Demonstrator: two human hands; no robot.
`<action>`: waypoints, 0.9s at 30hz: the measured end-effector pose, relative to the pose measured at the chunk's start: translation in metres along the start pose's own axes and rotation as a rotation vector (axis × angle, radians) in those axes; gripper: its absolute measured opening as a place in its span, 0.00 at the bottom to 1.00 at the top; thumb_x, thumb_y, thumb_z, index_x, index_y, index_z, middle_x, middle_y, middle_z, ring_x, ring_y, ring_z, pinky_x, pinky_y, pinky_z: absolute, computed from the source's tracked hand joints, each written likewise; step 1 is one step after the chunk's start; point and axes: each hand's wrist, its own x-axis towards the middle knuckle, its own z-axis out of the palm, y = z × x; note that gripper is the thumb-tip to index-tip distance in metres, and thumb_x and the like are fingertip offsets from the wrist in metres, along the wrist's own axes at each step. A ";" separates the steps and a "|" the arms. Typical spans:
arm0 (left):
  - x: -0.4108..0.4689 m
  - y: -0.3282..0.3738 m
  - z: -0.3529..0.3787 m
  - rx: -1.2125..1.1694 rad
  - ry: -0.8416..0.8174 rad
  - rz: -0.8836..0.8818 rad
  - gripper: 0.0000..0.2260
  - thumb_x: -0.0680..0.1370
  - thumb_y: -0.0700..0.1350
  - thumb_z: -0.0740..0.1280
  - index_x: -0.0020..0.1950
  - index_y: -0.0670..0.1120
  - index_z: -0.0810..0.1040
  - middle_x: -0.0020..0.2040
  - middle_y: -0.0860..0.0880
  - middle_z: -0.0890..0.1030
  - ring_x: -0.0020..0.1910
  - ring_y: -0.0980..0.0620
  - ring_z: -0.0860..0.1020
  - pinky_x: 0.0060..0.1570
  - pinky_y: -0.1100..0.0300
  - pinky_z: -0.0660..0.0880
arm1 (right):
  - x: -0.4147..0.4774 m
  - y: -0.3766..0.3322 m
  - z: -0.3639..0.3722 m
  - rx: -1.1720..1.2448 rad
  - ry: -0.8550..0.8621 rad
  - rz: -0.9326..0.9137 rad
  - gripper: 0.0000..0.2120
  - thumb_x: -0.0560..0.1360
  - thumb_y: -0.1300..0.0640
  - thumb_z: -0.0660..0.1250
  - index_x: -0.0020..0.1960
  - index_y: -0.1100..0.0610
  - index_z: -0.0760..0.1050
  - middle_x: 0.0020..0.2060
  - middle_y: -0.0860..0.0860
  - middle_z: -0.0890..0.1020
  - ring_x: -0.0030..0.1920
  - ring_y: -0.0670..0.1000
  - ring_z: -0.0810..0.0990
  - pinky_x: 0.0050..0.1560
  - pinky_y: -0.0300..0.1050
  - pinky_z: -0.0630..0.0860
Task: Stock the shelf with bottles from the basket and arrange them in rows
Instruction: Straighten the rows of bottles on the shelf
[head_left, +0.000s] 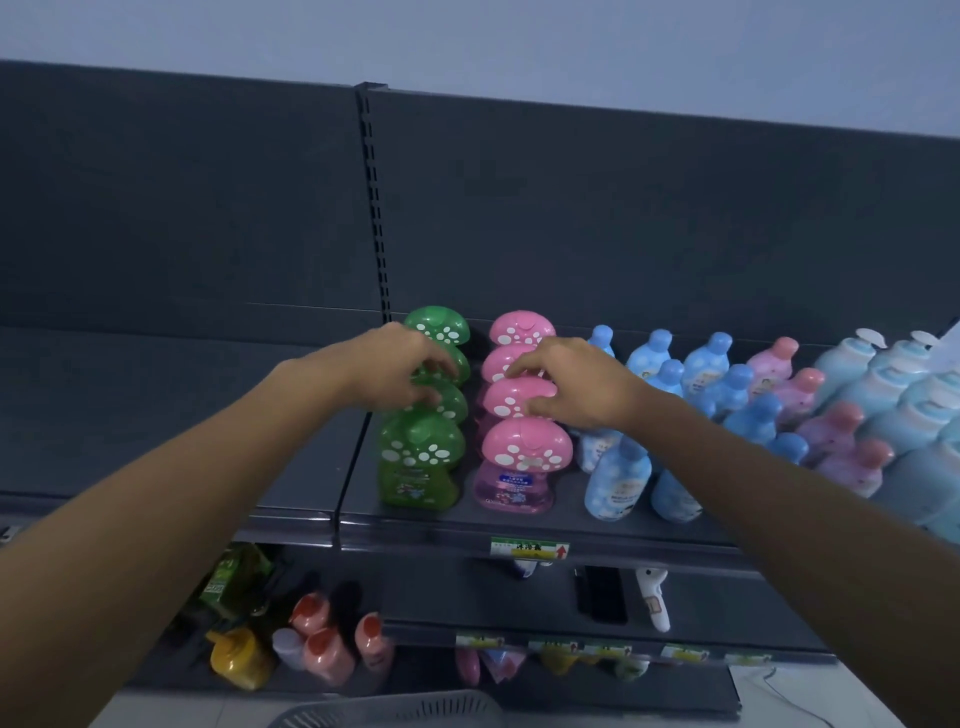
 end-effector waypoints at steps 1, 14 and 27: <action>0.003 -0.002 0.002 0.015 -0.028 0.000 0.20 0.76 0.52 0.74 0.68 0.58 0.78 0.62 0.53 0.81 0.61 0.51 0.77 0.61 0.56 0.74 | 0.001 0.001 0.002 0.008 -0.004 -0.003 0.21 0.74 0.54 0.73 0.66 0.49 0.78 0.58 0.50 0.79 0.60 0.52 0.76 0.56 0.47 0.75; 0.019 -0.006 0.014 0.057 0.045 -0.079 0.21 0.75 0.48 0.74 0.66 0.61 0.78 0.62 0.49 0.80 0.61 0.45 0.78 0.59 0.50 0.78 | 0.006 0.010 0.011 0.032 0.030 -0.040 0.22 0.74 0.56 0.73 0.67 0.48 0.77 0.60 0.48 0.80 0.63 0.52 0.76 0.59 0.49 0.75; 0.013 -0.005 0.010 0.036 0.064 -0.056 0.21 0.74 0.49 0.76 0.66 0.61 0.79 0.60 0.52 0.78 0.61 0.49 0.75 0.60 0.51 0.75 | 0.011 0.012 0.005 0.035 -0.013 -0.059 0.22 0.74 0.50 0.73 0.67 0.46 0.77 0.56 0.47 0.79 0.59 0.50 0.76 0.56 0.46 0.74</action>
